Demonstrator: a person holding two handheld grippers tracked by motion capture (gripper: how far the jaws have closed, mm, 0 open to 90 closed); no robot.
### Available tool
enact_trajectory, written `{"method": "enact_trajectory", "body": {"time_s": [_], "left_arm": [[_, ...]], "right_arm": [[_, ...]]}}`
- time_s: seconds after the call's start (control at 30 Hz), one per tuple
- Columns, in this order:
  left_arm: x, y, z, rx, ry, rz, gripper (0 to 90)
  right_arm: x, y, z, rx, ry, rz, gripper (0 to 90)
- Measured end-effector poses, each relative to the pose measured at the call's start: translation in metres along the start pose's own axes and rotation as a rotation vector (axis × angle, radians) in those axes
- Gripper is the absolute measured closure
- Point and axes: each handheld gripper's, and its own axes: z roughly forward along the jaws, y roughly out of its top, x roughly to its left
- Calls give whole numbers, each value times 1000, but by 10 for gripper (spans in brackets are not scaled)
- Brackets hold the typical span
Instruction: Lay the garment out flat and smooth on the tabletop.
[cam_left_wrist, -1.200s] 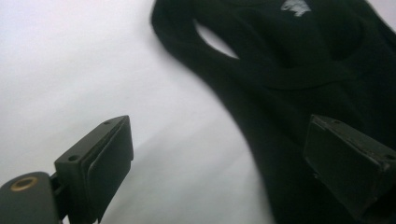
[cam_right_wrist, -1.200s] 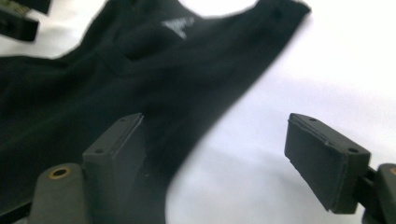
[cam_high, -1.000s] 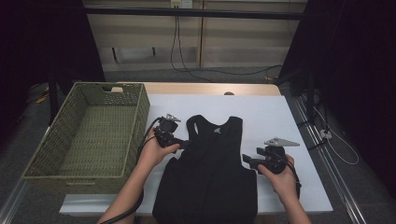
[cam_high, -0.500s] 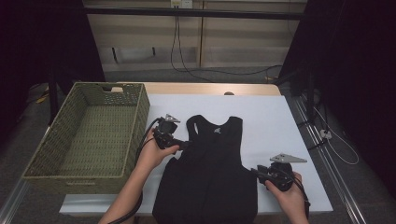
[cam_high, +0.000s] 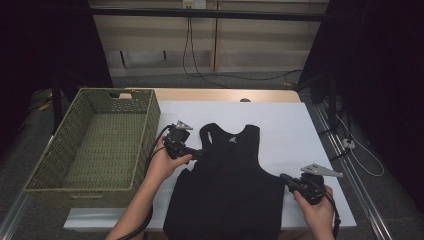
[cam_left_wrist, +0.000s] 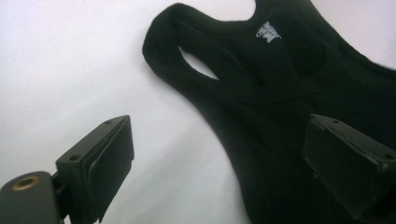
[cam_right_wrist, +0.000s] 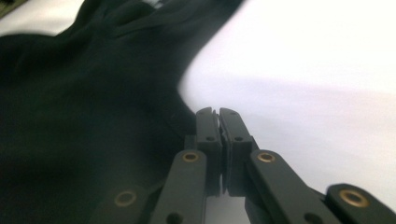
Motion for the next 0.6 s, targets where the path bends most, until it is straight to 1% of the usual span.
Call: {"method": "enact_trajectory", "body": {"time_s": [0.03,0.07,0.17,0.2,0.23,0.27,0.3,0.33,0.37,0.43,0.5,0.6], "left_arm": [[0,0,-1,-3,1,-2,89],[1,0,-1,-8,6,-4,89],[2,-2,-3,-7,2,-8,89],[3,-2,-4,0,-1,-9,89],[3,-4,-3,-3,6,-10,89],[4,-5,-4,8,-3,-10,89],[3,-6,-3,3,6,-19,89],[3,-8,-3,9,4,-15,92],[4,-10,-4,14,-1,-18,98],[4,-15,-6,18,-11,-36,116],[5,-20,-9,31,-19,-47,145],[3,-30,-12,37,-30,-62,203]], "right_arm": [[-6,1,-3,-6,-9,16,886],[-11,2,-5,-8,-27,22,887],[-28,4,-12,-30,-96,38,887],[-34,4,-14,-41,-100,58,887],[-40,4,-15,-48,-87,74,886],[-43,4,-14,-41,-75,81,886],[-44,3,-12,-33,-73,84,885],[-45,2,-9,-20,-63,76,883],[-45,2,-7,-14,-52,68,882],[-43,2,-3,-7,-52,62,878],[-42,3,-1,-17,-32,71,878],[-39,6,0,-17,-37,55,878]]}}
